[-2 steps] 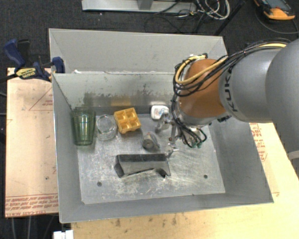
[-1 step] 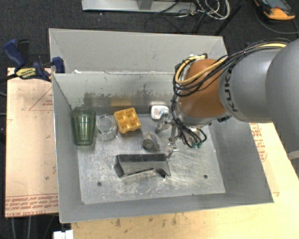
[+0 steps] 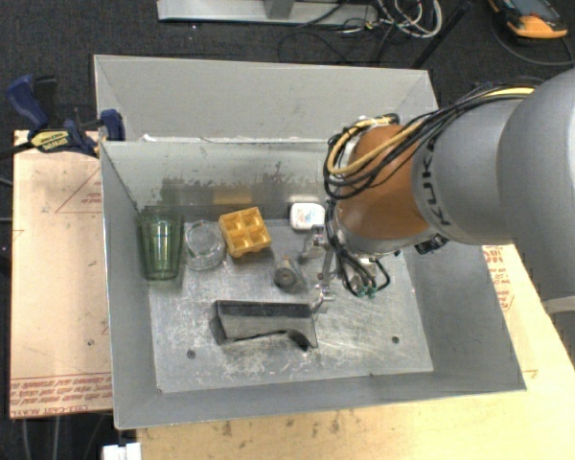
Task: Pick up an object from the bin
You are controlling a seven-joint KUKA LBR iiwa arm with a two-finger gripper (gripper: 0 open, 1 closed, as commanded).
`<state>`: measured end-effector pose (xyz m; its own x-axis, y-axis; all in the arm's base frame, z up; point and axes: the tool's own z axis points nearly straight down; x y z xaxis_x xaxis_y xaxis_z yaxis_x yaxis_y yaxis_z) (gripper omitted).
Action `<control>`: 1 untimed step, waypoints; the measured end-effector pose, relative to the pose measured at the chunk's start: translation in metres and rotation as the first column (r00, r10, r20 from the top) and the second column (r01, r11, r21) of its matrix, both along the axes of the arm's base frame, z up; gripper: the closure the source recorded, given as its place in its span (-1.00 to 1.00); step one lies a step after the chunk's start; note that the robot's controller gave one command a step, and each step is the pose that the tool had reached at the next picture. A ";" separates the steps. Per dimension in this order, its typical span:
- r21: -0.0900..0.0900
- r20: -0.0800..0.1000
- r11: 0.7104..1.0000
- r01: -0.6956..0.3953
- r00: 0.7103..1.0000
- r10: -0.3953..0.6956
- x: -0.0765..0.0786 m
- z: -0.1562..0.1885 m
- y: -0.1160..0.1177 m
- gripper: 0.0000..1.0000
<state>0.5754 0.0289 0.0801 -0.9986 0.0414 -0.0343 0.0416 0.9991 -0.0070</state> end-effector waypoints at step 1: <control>-0.003 -0.029 0.960 -0.280 0.960 0.280 -0.012 -0.001 0.057 1.00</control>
Offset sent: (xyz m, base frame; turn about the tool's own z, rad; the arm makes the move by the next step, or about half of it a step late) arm 0.0000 0.0000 0.0000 0.0000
